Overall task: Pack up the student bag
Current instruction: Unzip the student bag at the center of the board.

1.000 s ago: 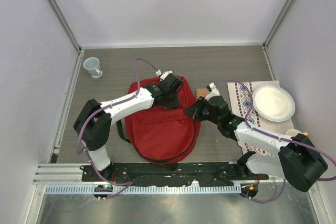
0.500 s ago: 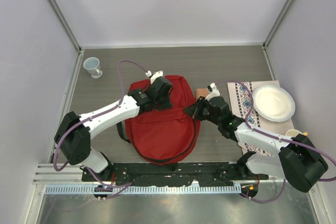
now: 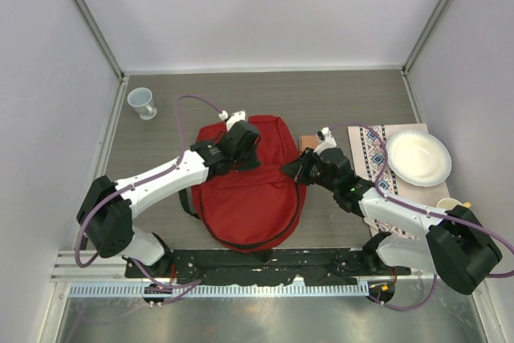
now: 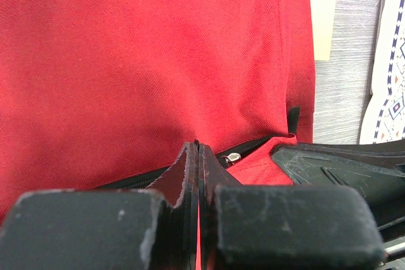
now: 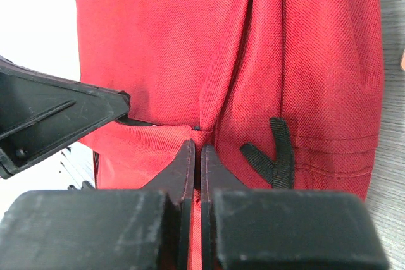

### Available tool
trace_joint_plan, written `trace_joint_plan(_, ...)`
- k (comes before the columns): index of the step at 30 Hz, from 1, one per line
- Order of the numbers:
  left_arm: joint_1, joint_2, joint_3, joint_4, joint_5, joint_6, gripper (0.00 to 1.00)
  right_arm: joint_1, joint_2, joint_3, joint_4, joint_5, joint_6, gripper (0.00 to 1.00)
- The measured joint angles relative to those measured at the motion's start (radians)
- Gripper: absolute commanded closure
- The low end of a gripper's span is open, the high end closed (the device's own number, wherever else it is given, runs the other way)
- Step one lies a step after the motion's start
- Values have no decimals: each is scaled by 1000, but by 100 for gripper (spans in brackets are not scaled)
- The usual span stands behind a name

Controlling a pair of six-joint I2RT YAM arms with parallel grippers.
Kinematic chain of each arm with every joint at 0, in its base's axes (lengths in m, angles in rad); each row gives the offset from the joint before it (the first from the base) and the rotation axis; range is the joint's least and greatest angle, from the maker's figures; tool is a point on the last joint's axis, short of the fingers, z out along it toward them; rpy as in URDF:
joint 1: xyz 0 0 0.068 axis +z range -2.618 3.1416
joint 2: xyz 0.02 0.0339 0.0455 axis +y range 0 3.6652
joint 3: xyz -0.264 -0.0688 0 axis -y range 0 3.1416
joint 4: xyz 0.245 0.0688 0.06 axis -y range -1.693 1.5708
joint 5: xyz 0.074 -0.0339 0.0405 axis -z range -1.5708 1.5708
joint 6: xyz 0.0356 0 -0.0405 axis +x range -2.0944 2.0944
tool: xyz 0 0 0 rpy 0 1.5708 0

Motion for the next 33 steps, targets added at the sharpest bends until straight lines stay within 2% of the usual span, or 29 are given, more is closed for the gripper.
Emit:
trace_joint_plan(17,45,-144,-65,-74,-84,36,100,0,0,-10,13,0,0,99)
trace_joint_plan(23,127,-222,-70,-143,-110,85,100,0,0,-10,13,0,0,99)
trace_joint_plan(33,186,-384,-210,-208,-143,85,100,0,0,-10,16,-1,4,99)
